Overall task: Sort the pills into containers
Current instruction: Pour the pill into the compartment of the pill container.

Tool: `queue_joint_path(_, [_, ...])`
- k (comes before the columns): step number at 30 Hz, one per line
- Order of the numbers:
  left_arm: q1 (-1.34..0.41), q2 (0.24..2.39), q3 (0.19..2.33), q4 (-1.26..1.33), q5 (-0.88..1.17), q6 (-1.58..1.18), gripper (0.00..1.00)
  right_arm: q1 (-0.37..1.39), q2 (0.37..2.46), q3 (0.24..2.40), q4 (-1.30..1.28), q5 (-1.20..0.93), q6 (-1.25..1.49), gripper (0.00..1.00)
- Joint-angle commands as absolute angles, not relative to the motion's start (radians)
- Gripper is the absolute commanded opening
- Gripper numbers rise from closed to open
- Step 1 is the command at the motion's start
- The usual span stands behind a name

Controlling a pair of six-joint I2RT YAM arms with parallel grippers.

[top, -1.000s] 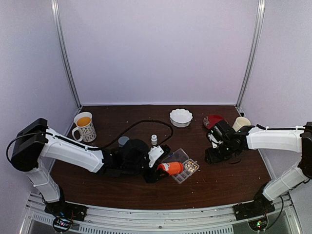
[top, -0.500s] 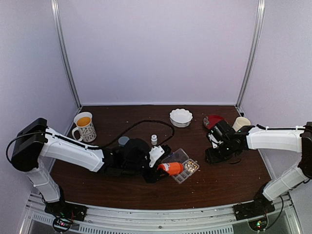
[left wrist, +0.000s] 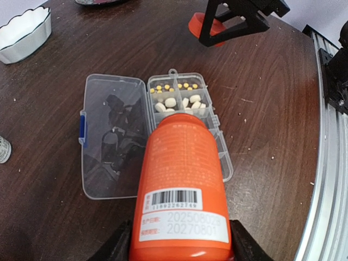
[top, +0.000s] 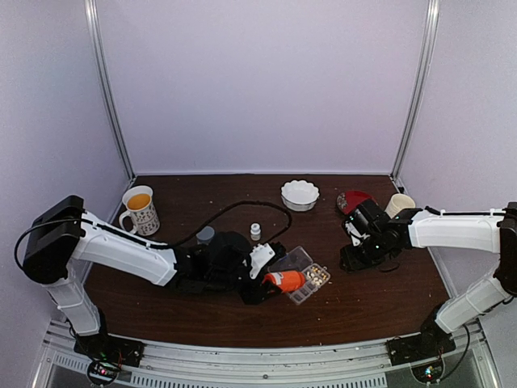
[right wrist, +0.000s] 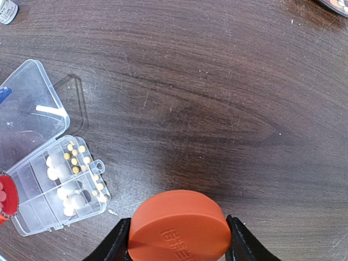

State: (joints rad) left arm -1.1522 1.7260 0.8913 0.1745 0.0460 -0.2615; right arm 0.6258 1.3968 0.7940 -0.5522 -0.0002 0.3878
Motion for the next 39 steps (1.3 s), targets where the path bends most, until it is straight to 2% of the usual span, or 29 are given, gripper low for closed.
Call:
queue_joint_path(1, [-1.160,1.725,0.886,0.239,0.029,-0.264,0.00,0.618,1.378,0.803,-0.555,0.003,0.375,0.00])
queue_joint_path(5, [-1.160,1.716,0.953,0.128,0.035,-0.239,0.00,0.618,1.376,0.805,-0.562,0.008,0.373,0.00])
queue_joint_path(16, [-1.160,1.680,0.887,0.188,-0.013,-0.251,0.00,0.618,1.378,0.801,-0.556,0.003,0.375,0.00])
queue_joint_path(20, [-1.161,1.695,0.946,0.112,0.000,-0.254,0.00,0.618,1.378,0.801,-0.555,0.003,0.375,0.00])
queue_joint_path(24, [-1.163,1.685,0.883,0.201,-0.004,-0.260,0.00,0.618,1.373,0.798,-0.556,0.003,0.373,0.00])
queue_joint_path(28, [-1.163,1.688,0.949,0.102,0.000,-0.250,0.00,0.618,1.373,0.795,-0.556,0.003,0.372,0.00])
queue_joint_path(33, [-1.163,1.685,0.902,0.175,-0.009,-0.248,0.00,0.618,1.372,0.792,-0.550,0.004,0.374,0.00])
queue_joint_path(39, [-1.165,1.647,0.936,0.139,0.025,-0.254,0.00,0.618,1.368,0.785,-0.549,0.003,0.373,0.00])
